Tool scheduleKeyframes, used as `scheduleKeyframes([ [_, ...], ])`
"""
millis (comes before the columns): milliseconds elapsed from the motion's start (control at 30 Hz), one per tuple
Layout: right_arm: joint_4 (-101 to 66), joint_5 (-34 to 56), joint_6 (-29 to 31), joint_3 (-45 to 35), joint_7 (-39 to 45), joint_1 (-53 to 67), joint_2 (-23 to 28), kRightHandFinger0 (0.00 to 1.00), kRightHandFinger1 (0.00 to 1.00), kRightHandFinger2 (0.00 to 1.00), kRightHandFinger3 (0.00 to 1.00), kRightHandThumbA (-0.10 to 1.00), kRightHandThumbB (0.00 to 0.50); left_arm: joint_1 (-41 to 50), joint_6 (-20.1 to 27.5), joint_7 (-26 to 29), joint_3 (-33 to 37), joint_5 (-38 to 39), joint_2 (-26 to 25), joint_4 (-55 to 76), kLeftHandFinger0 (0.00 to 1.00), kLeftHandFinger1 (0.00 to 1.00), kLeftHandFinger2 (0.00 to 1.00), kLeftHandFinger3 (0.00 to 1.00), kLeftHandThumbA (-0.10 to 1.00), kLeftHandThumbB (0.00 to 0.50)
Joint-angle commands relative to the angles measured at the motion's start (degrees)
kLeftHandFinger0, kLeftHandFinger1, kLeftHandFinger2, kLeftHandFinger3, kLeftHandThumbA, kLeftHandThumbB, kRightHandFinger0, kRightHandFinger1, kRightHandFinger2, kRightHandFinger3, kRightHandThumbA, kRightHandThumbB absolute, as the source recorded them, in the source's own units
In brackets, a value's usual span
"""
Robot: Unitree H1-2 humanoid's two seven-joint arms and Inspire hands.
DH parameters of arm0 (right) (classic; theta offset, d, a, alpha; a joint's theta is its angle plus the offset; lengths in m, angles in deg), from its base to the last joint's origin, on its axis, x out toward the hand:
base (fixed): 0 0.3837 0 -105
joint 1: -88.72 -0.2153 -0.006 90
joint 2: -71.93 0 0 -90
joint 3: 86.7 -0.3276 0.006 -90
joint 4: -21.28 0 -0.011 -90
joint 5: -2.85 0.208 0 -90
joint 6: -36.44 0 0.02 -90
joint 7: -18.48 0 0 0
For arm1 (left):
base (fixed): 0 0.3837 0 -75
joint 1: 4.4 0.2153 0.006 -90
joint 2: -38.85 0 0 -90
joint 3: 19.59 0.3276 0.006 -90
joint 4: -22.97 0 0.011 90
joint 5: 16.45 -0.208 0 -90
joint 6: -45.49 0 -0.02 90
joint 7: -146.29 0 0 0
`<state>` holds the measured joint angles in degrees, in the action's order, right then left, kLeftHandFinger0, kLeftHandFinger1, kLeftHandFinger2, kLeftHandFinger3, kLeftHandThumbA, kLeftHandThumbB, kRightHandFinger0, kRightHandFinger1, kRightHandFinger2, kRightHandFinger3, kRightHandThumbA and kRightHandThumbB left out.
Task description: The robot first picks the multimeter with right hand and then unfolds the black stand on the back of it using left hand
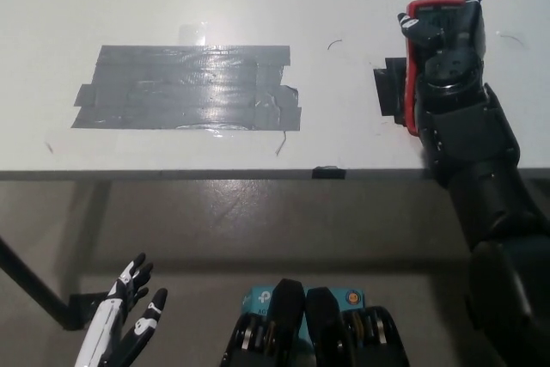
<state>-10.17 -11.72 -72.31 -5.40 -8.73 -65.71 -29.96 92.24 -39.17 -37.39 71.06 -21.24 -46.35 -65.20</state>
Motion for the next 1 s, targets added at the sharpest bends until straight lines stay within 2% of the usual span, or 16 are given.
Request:
scheduleKeyframes([
  [0, -0.38, 0.54, -0.43, 1.63, 0.37, -2.05, 0.98, 1.00, 1.00, 1.00, 1.00, 0.75, 0.500, -0.32, 0.86, -0.50, -0.30, -0.11, -1.08, 2.13, 1.00, 1.00, 1.00, 1.00, 0.72, 0.023],
  [100, 0.83, 1.31, -0.46, 1.59, -0.14, -1.76, 1.08, 1.00, 1.00, 1.00, 1.00, 0.71, 0.500, -0.46, 0.25, -0.57, -0.49, 0.23, -1.05, 2.46, 1.00, 1.00, 1.00, 1.00, 0.72, 0.030],
  [233, 1.94, 1.96, -1.14, 1.45, 0.47, -1.42, 1.34, 1.00, 1.00, 1.00, 1.00, 0.71, 0.500, -0.77, 0.59, -0.68, -0.45, -0.11, -1.32, 2.47, 1.00, 1.00, 1.00, 1.00, 0.73, 0.023],
  [400, 3.60, 3.54, 1.15, 0.67, 0.73, -0.80, 1.17, 1.00, 1.00, 1.00, 1.00, 0.64, 0.500, -1.07, 0.49, -0.71, -0.40, -0.41, -1.57, 2.68, 1.00, 1.00, 1.00, 1.00, 0.74, 0.019],
  [633, 8.03, 3.96, 0.88, 0.90, 0.01, -1.39, 1.37, 1.00, 1.00, 1.00, 1.00, 0.63, 0.500, -1.69, 0.34, -0.71, -0.48, 0.11, -1.68, 2.40, 1.00, 1.00, 1.00, 1.00, 0.76, 0.036],
  [667, 8.77, 3.63, 0.16, 1.19, -0.37, -1.21, 1.44, 1.00, 1.00, 1.00, 1.00, 0.53, 0.473, -1.77, 0.11, -0.64, -0.51, -0.05, -1.71, 2.57, 1.00, 1.00, 1.00, 1.00, 0.76, 0.044],
  [700, 9.72, 3.64, 0.16, 1.25, -0.53, -1.27, 1.52, 1.00, 1.00, 1.00, 1.00, 0.56, 0.499, -1.93, -0.03, -0.63, -0.55, -0.12, -1.80, 2.66, 1.00, 1.00, 1.00, 1.00, 0.77, 0.043],
  [800, 13.24, 3.95, 0.02, 1.61, 0.30, -0.69, 2.14, 1.00, 1.00, 1.00, 1.00, 0.50, 0.482, -2.14, -0.48, -0.72, -0.46, -0.30, -1.90, 2.98, 1.00, 1.00, 1.00, 1.00, 0.77, 0.042],
  [833, 13.83, 5.05, 1.77, 0.87, 1.55, 0.20, 2.35, 1.00, 1.00, 1.00, 1.00, 0.37, 0.415, -2.19, -0.76, -0.68, -0.52, -0.12, -1.75, 3.14, 1.00, 1.00, 1.00, 1.00, 0.77, 0.049],
  [867, 14.92, 5.39, 2.37, 0.61, 1.46, 0.49, 2.52, 1.00, 1.00, 1.00, 1.00, 0.24, 0.376, -2.44, -0.78, -0.71, -0.49, -0.22, -1.84, 3.13, 1.00, 1.00, 1.00, 1.00, 0.78, 0.050],
  [900, 15.94, 4.11, 2.49, 1.68, -0.40, 0.82, 2.64, 1.00, 1.00, 1.00, 1.00, 0.03, 0.247, -2.69, -0.74, -0.69, -0.40, -0.45, -1.87, 3.01, 1.00, 1.00, 1.00, 1.00, 0.79, 0.051],
  [933, 16.41, 3.61, 2.96, 2.16, -1.23, 1.20, 2.66, 0.57, 0.60, 0.70, 1.00, -0.04, 0.257, -2.79, -0.71, -0.72, -0.38, -0.47, -1.92, 3.04, 1.00, 1.00, 1.00, 1.00, 0.79, 0.049],
  [967, 16.80, 3.24, 4.45, 2.67, -2.01, 1.96, 2.55, 0.41, 0.49, 0.59, 0.96, -0.09, 0.261, -2.85, -0.37, -0.64, -0.35, -0.72, -2.05, 2.93, 1.00, 1.00, 1.00, 1.00, 0.80, 0.043],
])
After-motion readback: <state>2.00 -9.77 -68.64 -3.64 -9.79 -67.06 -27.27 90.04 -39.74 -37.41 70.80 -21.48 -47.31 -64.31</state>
